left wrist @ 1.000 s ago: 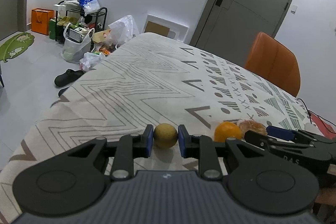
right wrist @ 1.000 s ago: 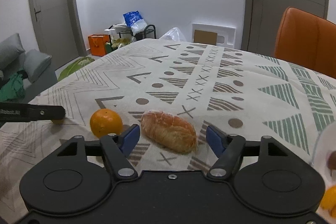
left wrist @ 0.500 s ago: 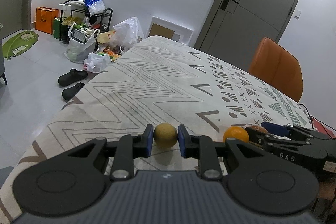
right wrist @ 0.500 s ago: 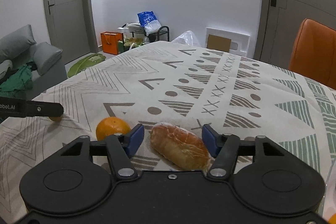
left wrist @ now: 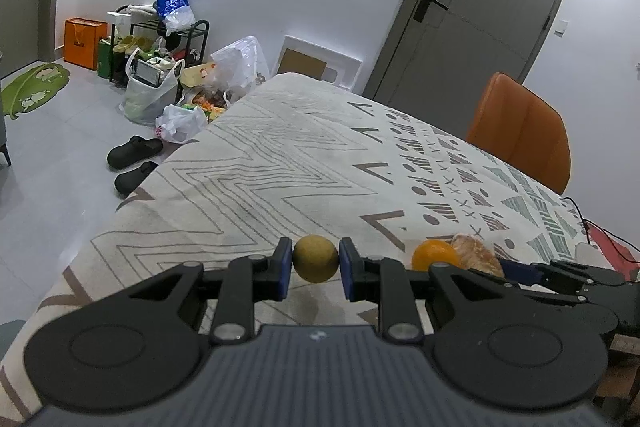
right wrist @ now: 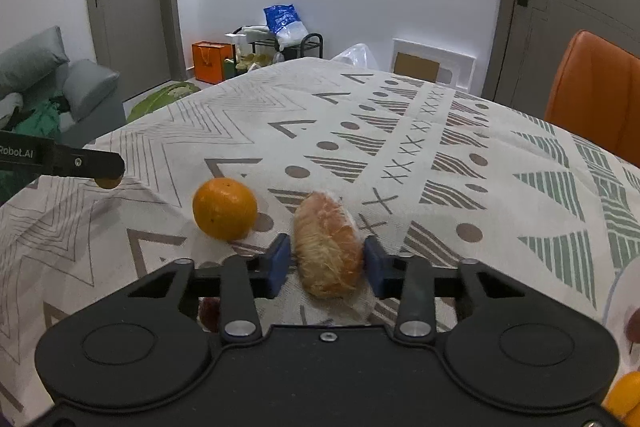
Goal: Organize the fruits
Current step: 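Carry the bread roll and the green fruit over the white plate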
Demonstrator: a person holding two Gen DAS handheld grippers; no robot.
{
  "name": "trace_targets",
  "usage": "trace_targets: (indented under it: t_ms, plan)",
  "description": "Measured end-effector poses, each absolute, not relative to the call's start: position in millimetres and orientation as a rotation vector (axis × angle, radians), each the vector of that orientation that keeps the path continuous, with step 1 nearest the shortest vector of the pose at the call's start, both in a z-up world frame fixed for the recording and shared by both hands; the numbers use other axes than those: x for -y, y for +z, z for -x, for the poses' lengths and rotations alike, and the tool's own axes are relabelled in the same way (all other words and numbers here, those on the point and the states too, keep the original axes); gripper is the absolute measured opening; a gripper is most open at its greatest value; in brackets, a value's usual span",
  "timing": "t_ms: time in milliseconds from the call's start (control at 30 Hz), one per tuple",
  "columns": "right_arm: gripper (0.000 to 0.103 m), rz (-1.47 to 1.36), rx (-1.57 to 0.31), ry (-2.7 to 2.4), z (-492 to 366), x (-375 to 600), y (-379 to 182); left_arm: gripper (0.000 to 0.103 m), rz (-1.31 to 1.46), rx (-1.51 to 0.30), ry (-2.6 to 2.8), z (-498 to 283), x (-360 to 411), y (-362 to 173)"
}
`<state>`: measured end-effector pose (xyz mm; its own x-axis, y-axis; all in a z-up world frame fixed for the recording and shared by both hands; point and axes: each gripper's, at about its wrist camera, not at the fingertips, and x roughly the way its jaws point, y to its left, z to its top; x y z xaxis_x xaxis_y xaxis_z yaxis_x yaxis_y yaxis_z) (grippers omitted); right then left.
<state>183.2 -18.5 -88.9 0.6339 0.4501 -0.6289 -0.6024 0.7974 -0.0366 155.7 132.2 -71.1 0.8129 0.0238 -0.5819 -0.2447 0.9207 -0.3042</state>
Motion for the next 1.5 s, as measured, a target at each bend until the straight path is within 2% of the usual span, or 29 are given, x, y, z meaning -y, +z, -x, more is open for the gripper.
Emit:
trace_targets:
  t_ms: [267,1033,1500]
  plan:
    - [0.032,0.202,-0.655,0.583,-173,36,-85,0.023,0.356,-0.596,0.119,-153,-117,-63]
    - [0.032,0.049,-0.514,0.411,-138,138,-39,0.023,0.246,-0.573,-0.061,-172,-18,-37]
    - [0.032,0.002,-0.497,0.321,-133,201,-42,0.023,0.183,-0.582,-0.155,-182,47,-34]
